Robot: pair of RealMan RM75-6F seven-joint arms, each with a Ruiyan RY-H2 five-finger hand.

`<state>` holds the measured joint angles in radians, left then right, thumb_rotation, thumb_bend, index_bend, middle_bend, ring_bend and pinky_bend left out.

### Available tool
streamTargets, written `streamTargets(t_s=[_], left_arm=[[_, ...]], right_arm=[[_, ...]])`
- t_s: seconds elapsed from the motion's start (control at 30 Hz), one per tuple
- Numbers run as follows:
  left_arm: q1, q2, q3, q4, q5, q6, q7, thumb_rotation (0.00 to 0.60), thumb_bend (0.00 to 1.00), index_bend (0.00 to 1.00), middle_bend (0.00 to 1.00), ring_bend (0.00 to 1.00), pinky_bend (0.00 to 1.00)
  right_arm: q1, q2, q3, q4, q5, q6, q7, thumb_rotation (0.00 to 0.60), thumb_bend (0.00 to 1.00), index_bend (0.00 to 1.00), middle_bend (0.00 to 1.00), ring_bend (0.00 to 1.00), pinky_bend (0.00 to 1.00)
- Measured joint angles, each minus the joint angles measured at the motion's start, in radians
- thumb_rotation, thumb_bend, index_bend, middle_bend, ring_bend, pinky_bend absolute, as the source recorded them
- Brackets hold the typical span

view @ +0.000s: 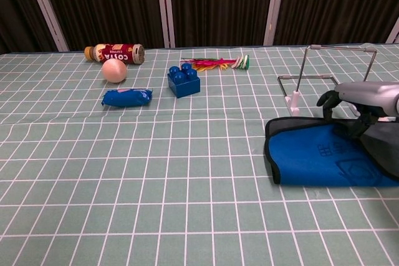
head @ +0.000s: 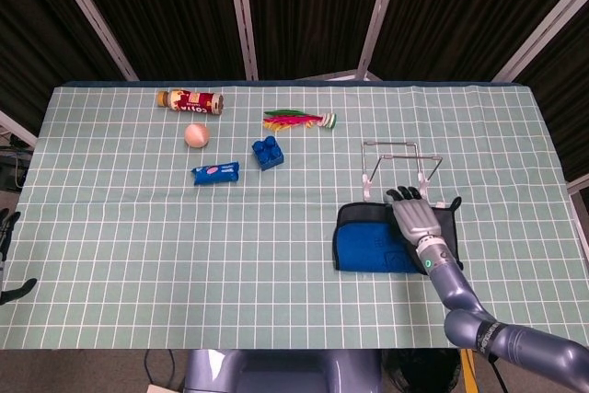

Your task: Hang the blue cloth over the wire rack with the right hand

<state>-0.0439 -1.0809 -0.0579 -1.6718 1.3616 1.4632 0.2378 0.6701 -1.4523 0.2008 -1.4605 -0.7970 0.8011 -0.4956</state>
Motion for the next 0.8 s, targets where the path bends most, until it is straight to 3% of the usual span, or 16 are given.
streamTargets(t_s=[0.5, 0.8], left_arm=[[-0.009, -0.009, -0.003, 0.006, -0.023, -0.014, 0.015, 0.6, 0.0, 0.0, 0.0, 0.0, 0.0], [-0.014, -0.013, -0.005, 0.008, -0.034, -0.02, 0.024, 0.6, 0.0, 0.0, 0.0, 0.0, 0.0]], right_arm=[[0.062, -0.027, 0.017, 0.08, 0.125, -0.015, 0.049, 0.6, 0.44, 0.63, 0.1, 0.0, 0.0], [0.09, -0.045, -0.017, 0.125, 0.156, -0.015, 0.029, 0.6, 0.44, 0.63, 0.1, 0.0, 0.0]])
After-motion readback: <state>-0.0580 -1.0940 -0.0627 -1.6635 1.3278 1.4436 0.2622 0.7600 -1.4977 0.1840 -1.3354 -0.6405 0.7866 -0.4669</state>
